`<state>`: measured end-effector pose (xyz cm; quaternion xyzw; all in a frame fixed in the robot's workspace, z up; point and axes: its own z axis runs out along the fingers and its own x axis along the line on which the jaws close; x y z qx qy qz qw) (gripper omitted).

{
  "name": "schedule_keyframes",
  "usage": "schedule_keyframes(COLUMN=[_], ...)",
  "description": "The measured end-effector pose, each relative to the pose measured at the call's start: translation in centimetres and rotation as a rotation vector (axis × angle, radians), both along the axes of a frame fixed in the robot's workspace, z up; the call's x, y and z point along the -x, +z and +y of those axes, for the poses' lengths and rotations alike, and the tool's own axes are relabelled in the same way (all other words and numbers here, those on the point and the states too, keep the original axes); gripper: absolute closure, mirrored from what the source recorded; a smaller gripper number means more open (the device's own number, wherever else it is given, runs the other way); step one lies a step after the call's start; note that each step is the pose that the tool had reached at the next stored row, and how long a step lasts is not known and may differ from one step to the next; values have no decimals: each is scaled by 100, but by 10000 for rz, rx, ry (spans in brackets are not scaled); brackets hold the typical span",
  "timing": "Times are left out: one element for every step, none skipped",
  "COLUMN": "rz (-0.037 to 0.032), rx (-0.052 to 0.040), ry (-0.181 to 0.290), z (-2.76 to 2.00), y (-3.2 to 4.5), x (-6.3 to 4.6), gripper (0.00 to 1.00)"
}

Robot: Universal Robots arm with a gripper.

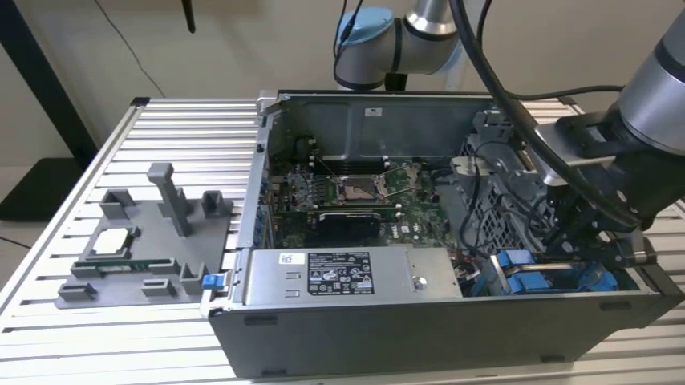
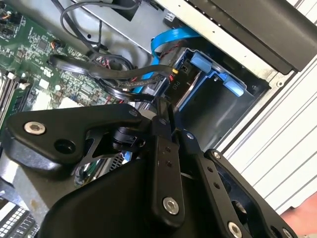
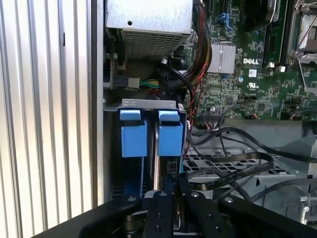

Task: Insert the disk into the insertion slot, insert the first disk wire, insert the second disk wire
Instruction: 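Insert the second disk wire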

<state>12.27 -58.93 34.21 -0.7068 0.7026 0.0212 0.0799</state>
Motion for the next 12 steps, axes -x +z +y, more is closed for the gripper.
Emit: schedule_keyframes(rz=[0, 0, 0, 0, -1, 0, -1, 0, 0, 0, 0, 0], rx=[-1, -1, 1, 2, 2, 1, -1, -4, 0, 0, 1, -1], ry=[-11, -20, -26, -33, -39, -46, -54, -63, -74, -86, -99, -112], z=[2, 3, 6, 9, 11, 13, 14, 14, 14, 14, 13, 14], y=[-4, -6, -8, -8, -11, -13, -18, -24, -27, -31, -37, -46], x=[-1, -1, -2, -2, -2, -2, -3, -3, -3, -3, -3, -4], gripper=[100, 100, 100, 100, 100, 100, 100, 100, 100, 100, 100, 100])
